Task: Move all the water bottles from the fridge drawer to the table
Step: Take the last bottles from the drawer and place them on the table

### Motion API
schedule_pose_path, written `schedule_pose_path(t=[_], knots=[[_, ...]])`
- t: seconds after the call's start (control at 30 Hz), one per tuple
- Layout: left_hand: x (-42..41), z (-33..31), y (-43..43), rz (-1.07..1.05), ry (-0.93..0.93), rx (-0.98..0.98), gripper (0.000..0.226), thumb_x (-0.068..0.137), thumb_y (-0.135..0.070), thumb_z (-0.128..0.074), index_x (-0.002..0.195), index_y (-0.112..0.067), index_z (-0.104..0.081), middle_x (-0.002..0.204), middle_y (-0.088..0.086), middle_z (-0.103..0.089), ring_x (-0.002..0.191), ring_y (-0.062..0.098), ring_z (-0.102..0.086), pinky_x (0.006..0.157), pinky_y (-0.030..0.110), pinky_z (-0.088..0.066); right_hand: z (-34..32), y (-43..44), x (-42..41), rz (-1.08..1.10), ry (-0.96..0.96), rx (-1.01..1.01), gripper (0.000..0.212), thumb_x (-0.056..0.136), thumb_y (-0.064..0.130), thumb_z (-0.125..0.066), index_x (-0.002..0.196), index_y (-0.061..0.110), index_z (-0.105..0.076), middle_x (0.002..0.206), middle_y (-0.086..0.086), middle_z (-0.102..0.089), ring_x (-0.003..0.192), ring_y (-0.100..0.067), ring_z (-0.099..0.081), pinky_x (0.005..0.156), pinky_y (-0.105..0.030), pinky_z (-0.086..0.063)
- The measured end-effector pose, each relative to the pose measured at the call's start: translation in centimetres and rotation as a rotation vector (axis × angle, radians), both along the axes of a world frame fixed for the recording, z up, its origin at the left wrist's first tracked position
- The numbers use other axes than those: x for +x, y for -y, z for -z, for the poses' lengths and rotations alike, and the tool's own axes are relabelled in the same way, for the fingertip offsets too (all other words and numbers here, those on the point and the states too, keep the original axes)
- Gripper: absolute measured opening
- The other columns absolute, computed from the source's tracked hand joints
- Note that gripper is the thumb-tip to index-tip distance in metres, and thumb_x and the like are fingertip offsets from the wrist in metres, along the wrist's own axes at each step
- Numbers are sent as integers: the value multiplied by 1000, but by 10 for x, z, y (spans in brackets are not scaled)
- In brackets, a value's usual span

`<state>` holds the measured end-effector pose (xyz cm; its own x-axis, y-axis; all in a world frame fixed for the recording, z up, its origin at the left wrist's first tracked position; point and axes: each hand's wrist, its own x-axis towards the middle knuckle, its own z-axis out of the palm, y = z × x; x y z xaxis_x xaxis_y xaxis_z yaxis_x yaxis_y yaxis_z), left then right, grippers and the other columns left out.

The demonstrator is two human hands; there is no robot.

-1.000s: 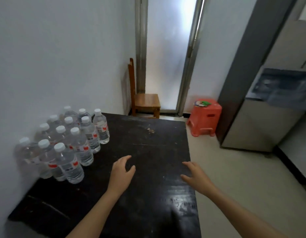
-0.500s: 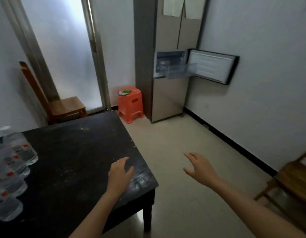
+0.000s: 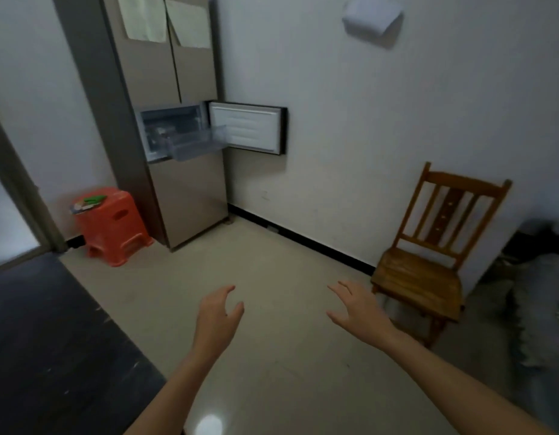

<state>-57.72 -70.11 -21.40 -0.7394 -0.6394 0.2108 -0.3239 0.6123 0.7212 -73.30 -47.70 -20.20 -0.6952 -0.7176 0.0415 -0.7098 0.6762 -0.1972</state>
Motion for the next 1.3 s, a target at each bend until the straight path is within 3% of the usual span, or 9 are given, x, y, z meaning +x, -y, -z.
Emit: schedule_pose_path(t=[0.3,0.53,0.7,0.83,0.93,1.3], knots=[[-137,-17,-58,-17,-98,62,39,86,-12,-61,123,-3,-53,129,13,-54,123,27,-45,104,37,-32,-7,-45,-125,-8,-9,-31,60,92,44,-45,144,23,-23,152,-1,-23,140,-15,-19,113,-29,-14],[-192,-18,-43,-85,-99,72,39,86,-12,-61,123,-4,-53,129,12,-54,122,27,-46,103,42,-37,-5,-15,-199,-55,19,-57,61,93,45,-44,145,23,-22,153,-1,-19,141,-15,-15,116,-31,-15],[-224,-20,23,-190,-94,40,37,85,-12,-61,121,-5,-55,120,16,-60,103,36,-56,91,43,-43,-2,58,-250,-135,0,-80,62,91,44,-47,144,22,-25,152,-2,-21,140,-14,-18,114,-30,-17],[-260,-26,97,-271,-117,31,36,83,-8,-62,118,-1,-57,106,28,-63,92,45,-58,86,47,-43,-10,125,-295,-185,-38,-102,62,91,41,-50,144,19,-27,152,-4,-22,140,-14,-19,112,-28,-18],[-290,-30,144,-296,-162,12,36,82,-4,-63,117,2,-57,116,21,-61,98,34,-57,90,42,-41,-18,168,-331,-188,-64,-84,62,91,41,-50,144,20,-26,152,-4,-21,139,-14,-20,111,-29,-19],[-394,-19,261,-319,-182,72,38,83,-6,-62,120,-2,-56,122,16,-58,115,29,-50,96,39,-38,-24,300,-448,-201,-3,-100,64,91,41,-50,145,21,-23,152,-1,-21,139,-15,-20,112,-29,-19]])
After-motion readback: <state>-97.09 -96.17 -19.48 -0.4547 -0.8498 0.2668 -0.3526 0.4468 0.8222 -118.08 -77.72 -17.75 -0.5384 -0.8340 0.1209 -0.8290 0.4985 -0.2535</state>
